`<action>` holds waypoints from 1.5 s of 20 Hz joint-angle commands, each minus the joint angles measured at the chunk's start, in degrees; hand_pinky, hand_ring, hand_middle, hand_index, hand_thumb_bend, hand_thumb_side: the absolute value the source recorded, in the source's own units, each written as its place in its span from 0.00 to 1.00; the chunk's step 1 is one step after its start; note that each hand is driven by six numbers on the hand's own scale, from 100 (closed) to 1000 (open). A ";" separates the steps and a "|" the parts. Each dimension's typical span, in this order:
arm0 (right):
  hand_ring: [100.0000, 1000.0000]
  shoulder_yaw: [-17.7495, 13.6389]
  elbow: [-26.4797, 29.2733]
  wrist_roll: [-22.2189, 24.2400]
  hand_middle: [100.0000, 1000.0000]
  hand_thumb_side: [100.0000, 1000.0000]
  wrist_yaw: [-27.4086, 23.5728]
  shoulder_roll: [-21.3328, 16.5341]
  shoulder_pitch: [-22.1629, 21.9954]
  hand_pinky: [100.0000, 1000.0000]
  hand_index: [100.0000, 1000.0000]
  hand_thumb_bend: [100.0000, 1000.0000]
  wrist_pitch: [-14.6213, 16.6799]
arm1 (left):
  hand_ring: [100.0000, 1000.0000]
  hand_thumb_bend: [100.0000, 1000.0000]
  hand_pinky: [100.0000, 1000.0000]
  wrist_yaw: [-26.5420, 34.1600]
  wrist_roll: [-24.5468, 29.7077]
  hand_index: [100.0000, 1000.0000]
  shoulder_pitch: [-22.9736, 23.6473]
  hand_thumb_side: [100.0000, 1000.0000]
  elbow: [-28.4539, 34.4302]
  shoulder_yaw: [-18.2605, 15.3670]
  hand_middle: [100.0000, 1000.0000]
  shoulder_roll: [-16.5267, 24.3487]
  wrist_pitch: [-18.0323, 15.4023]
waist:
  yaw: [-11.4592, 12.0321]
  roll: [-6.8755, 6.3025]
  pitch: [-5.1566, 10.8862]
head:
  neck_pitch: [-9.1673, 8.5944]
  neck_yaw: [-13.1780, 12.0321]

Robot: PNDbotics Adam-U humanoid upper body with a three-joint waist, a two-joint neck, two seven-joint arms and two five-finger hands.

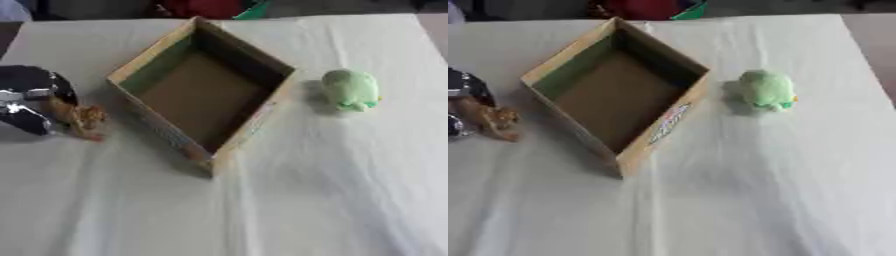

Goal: Pick up objects on the table and place them in the box.

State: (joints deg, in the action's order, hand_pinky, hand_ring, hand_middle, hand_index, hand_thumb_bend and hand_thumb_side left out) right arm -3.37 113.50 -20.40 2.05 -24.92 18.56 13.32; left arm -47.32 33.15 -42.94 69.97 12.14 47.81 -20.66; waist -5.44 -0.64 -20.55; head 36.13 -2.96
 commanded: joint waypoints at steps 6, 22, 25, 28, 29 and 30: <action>1.00 -0.58 1.09 -0.04 0.67 1.00 -0.01 -0.68 0.04 0.80 0.83 0.00 -0.45 | 0.53 0.00 0.37 2.64 -3.08 0.53 -0.79 0.19 1.67 -1.60 0.44 1.63 2.03 | 0.31 -0.06 1.34 | -0.36 -0.24; 1.00 -0.76 1.09 -0.46 0.67 1.00 -0.25 -1.16 -0.14 0.79 0.83 0.00 -0.52 | 0.45 0.00 0.31 9.03 -6.29 0.37 -0.25 0.21 7.23 -3.81 0.33 3.70 6.70 | 1.57 -0.08 3.16 | 0.92 0.11; 1.00 -0.79 1.09 -0.47 0.67 1.00 -0.25 -1.37 -0.28 0.79 0.83 0.00 -0.47 | 0.45 0.00 0.30 9.70 -5.32 0.37 -0.47 0.21 8.78 -4.51 0.33 4.50 7.46 | 1.74 -0.12 3.40 | 1.15 0.23; 1.00 -0.82 1.09 -0.50 0.67 1.00 -0.23 -1.42 -0.41 0.79 0.83 0.00 -0.50 | 0.45 0.00 0.30 9.20 -4.05 0.35 -1.11 0.21 10.49 -5.39 0.32 5.42 7.88 | 1.89 -0.26 3.55 | 1.38 0.37; 1.00 -0.83 1.09 -0.51 0.67 1.00 -0.23 -1.41 -0.43 0.79 0.83 0.00 -0.52 | 0.45 0.00 0.30 9.28 -4.00 0.34 -1.37 0.20 11.02 -5.80 0.32 5.53 8.08 | 1.94 -0.30 3.60 | 1.48 0.46; 1.00 -0.83 1.09 -0.52 0.67 1.00 -0.23 -1.41 -0.45 0.79 0.83 0.00 -0.54 | 0.44 0.00 0.29 9.47 -4.11 0.34 -1.66 0.20 11.46 -6.20 0.32 5.55 8.33 | 1.99 -0.32 3.64 | 1.53 0.50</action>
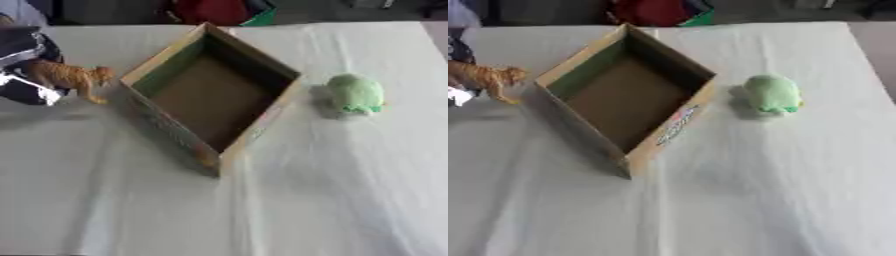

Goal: Pick up objects on the table and place them in the box.

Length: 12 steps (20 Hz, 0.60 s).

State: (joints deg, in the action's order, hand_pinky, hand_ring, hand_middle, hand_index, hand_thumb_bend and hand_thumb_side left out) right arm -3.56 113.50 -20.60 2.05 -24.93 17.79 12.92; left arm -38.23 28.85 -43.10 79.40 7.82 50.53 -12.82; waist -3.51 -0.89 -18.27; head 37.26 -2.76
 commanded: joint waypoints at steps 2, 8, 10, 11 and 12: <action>1.00 -0.63 1.09 -0.30 0.67 1.00 -0.22 -1.41 0.28 0.79 0.83 0.00 -0.16 | 0.44 0.00 0.30 0.95 -0.39 0.34 -2.28 0.20 2.83 -2.62 0.32 2.63 1.10 | 0.13 -0.07 1.44 | 0.42 0.38; 1.00 -0.75 1.09 -0.48 0.67 1.00 0.06 -2.31 0.70 0.79 0.83 0.00 -0.27 | 0.43 0.00 0.30 0.97 -4.66 0.34 -7.51 0.20 5.23 -2.29 0.33 -0.80 3.50 | 0.13 0.06 1.91 | 0.89 1.39; 1.00 -0.64 1.09 -0.71 0.68 1.00 0.22 -3.22 1.66 0.79 0.83 0.00 -0.64 | 0.43 0.00 0.29 -0.08 -5.63 0.34 -9.58 0.20 5.36 -1.05 0.33 -2.56 3.91 | -0.06 0.18 2.14 | 1.14 1.34; 1.00 -0.56 1.09 -0.82 0.68 1.00 0.27 -3.67 2.13 0.79 0.83 0.00 -0.84 | 0.43 0.00 0.30 -0.64 -6.03 0.34 -10.51 0.20 5.32 -0.54 0.33 -3.35 4.15 | -0.12 0.23 2.25 | 1.21 1.30; 1.00 -0.47 1.09 -0.92 0.68 1.00 0.28 -4.09 2.57 0.79 0.83 0.00 -1.08 | 0.42 0.00 0.30 -1.13 -6.45 0.34 -11.46 0.20 5.27 -0.09 0.33 -4.20 4.41 | -0.15 0.25 2.39 | 1.28 1.26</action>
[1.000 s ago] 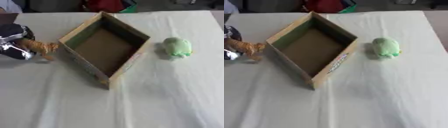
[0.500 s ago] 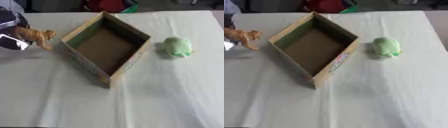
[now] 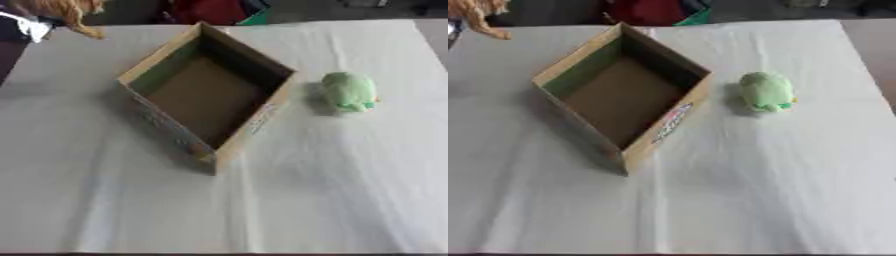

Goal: Pick up objects on the table and place them in the box.

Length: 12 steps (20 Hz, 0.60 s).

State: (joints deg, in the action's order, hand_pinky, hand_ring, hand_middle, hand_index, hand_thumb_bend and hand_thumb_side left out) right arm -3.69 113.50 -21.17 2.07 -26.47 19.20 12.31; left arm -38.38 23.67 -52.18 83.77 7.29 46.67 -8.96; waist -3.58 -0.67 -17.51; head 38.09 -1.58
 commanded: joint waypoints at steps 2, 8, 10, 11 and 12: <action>1.00 -0.12 1.09 -0.42 0.68 1.00 0.19 -3.35 2.08 0.79 0.82 0.00 -1.06 | 0.42 0.00 0.30 -1.72 -2.13 0.34 -4.28 0.20 0.85 1.39 0.33 -2.12 1.02 | -0.13 0.05 1.96 | 0.54 -0.08; 1.00 0.24 0.45 -0.60 0.69 1.00 0.49 -6.32 6.07 0.79 0.82 0.00 -4.37 | 0.42 0.00 0.30 -2.87 -2.98 0.35 -7.45 0.19 -0.35 4.18 0.34 -6.69 2.09 | -0.24 0.01 2.88 | 0.78 -0.30; 1.00 0.45 -0.21 -0.80 0.69 1.00 0.57 -7.44 7.95 0.79 0.82 0.00 -5.11 | 0.43 0.00 0.30 -3.32 -3.00 0.37 -7.77 0.19 -1.26 5.15 0.35 -8.07 2.45 | -0.37 -0.02 3.07 | 0.83 -0.37; 1.00 0.60 -0.47 -0.89 0.69 1.00 0.59 -8.09 9.09 0.79 0.82 0.00 -5.32 | 0.43 0.00 0.31 -3.51 -2.96 0.37 -7.88 0.19 -1.94 5.60 0.36 -8.85 2.57 | -0.44 -0.02 3.14 | 0.82 -0.46; 1.00 0.78 -0.74 -0.88 0.69 1.00 0.68 -8.83 10.35 0.79 0.82 0.00 -5.50 | 0.43 0.00 0.31 -3.74 -2.97 0.37 -7.99 0.19 -2.76 6.05 0.36 -9.65 2.67 | -0.52 -0.02 3.19 | 0.79 -0.55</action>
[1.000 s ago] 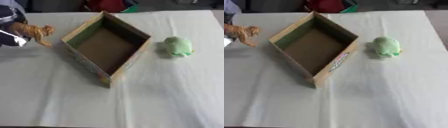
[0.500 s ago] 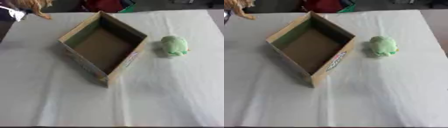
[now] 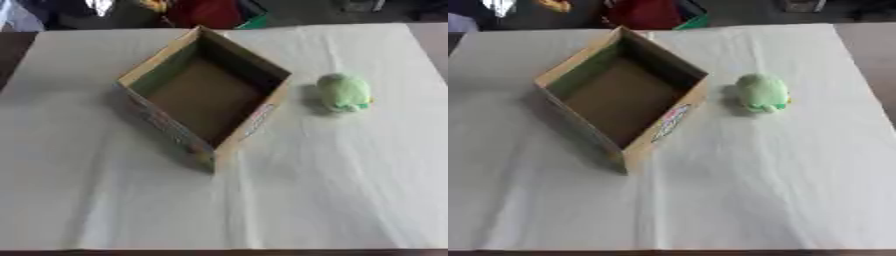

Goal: Pick up objects on the table and place them in the box.

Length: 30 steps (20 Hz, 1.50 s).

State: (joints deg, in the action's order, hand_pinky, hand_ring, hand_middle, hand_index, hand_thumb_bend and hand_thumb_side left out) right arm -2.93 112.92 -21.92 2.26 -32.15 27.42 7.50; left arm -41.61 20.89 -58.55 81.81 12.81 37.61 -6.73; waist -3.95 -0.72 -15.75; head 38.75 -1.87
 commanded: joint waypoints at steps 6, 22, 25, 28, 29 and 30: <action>1.00 1.72 -4.82 2.02 0.70 1.00 2.43 -6.71 9.38 0.78 0.81 0.00 -3.01 | 0.44 0.00 0.31 -3.16 -1.03 0.39 -1.17 0.18 -6.11 2.60 0.38 -4.21 0.51 | -0.61 0.07 1.18 | -0.27 -0.66; 1.00 9.79 -30.22 13.24 0.71 1.00 14.65 -7.38 28.41 0.78 0.80 0.00 -2.59 | 0.49 0.00 0.37 -7.18 0.45 0.51 -0.29 0.18 -17.68 4.46 0.44 -10.43 -3.58 | -1.77 0.08 -0.24 | -0.84 -1.11; 1.00 10.78 -34.82 14.92 0.72 1.00 18.06 -6.16 30.34 0.78 0.80 0.00 -0.81 | 0.49 0.00 0.37 -9.84 -0.94 0.50 -0.73 0.21 -19.37 3.84 0.44 -11.51 -4.23 | -2.15 0.06 -0.58 | -0.95 -1.12; 1.00 10.91 -37.77 15.37 0.71 1.00 20.19 -4.86 31.43 0.78 0.80 0.00 0.37 | 0.50 0.00 0.37 -10.96 -1.61 0.50 -1.55 0.24 -21.19 3.25 0.44 -12.32 -4.95 | -2.39 -0.14 -0.96 | -0.72 -0.91; 1.00 10.86 -38.44 15.34 0.71 1.00 20.56 -4.50 31.68 0.78 0.80 0.00 0.59 | 0.51 0.00 0.38 -11.16 -1.50 0.53 -1.73 0.30 -21.70 3.14 0.46 -12.54 -5.26 | -2.44 -0.18 -1.06 | -0.69 -0.84; 1.00 10.81 -39.01 15.32 0.71 1.00 20.87 -4.25 31.88 0.78 0.80 0.00 0.74 | 0.53 0.00 0.39 -11.39 -1.02 0.57 -1.86 0.35 -22.24 3.21 0.47 -12.81 -5.68 | -2.45 -0.22 -1.19 | -0.69 -0.76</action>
State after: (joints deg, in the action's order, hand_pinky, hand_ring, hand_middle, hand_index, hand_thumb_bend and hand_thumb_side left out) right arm 8.21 74.41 -6.68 22.20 -35.66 57.87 7.73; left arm -52.56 19.94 -58.75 59.52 16.76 24.30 -11.95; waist -6.33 -1.03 -18.10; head 38.26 -2.82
